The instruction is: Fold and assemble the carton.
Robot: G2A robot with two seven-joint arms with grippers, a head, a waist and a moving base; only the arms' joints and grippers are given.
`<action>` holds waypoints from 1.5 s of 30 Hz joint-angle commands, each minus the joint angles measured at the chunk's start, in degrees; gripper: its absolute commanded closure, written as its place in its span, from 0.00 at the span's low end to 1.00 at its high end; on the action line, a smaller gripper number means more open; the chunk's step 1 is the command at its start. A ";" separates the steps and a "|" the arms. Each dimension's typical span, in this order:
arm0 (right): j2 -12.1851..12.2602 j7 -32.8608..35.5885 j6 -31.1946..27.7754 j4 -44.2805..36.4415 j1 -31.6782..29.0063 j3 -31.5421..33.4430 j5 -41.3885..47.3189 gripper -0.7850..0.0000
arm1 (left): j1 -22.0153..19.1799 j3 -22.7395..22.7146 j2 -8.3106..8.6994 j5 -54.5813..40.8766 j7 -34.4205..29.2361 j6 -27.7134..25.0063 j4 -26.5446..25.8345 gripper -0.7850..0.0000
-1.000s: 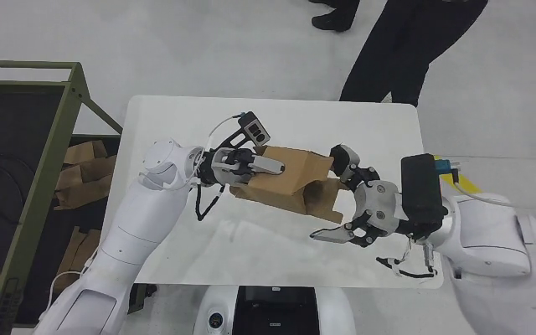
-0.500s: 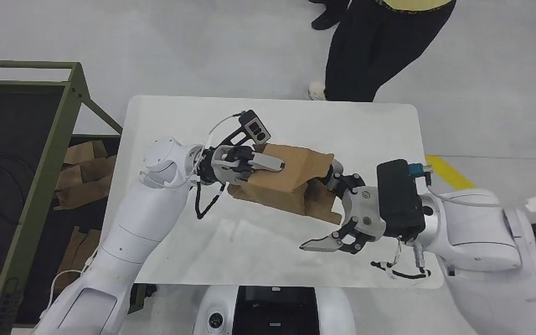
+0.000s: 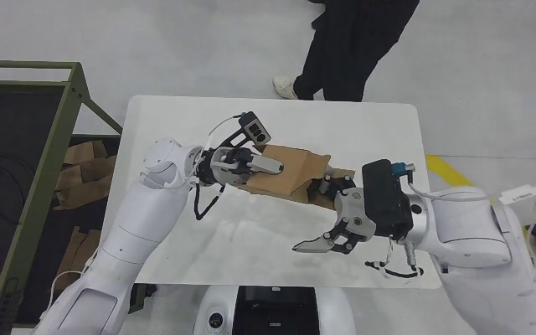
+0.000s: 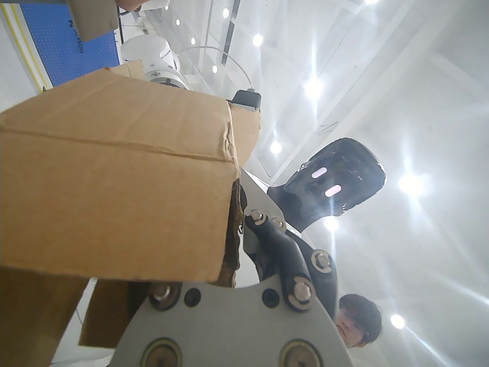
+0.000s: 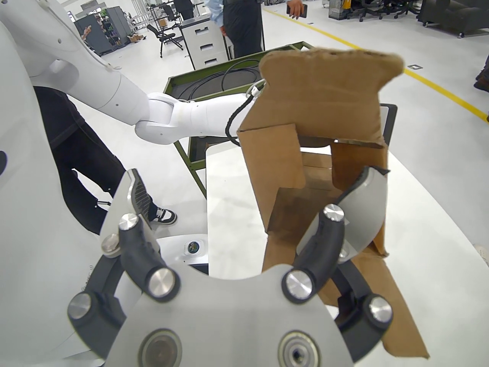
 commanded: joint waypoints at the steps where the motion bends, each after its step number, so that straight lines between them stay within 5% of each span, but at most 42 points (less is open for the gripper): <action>1: 0.05 0.11 0.15 0.14 0.36 -0.42 0.05 0.00 | 0.02 0.00 0.00 0.09 -0.15 0.02 0.00 1.00; 21: 0.65 -0.04 0.90 1.01 2.30 -2.46 0.23 0.00 | 0.02 -0.13 -0.09 0.54 -0.31 -0.97 0.02 1.00; 33: 1.56 -2.93 3.36 -1.08 -1.12 4.72 0.00 0.00 | 0.30 -1.86 0.05 2.80 1.24 -4.63 -0.83 1.00; 45: 1.80 -10.27 16.86 -3.50 -7.72 13.53 -1.49 0.00 | 1.20 -3.34 0.26 11.45 5.03 -14.34 -3.86 1.00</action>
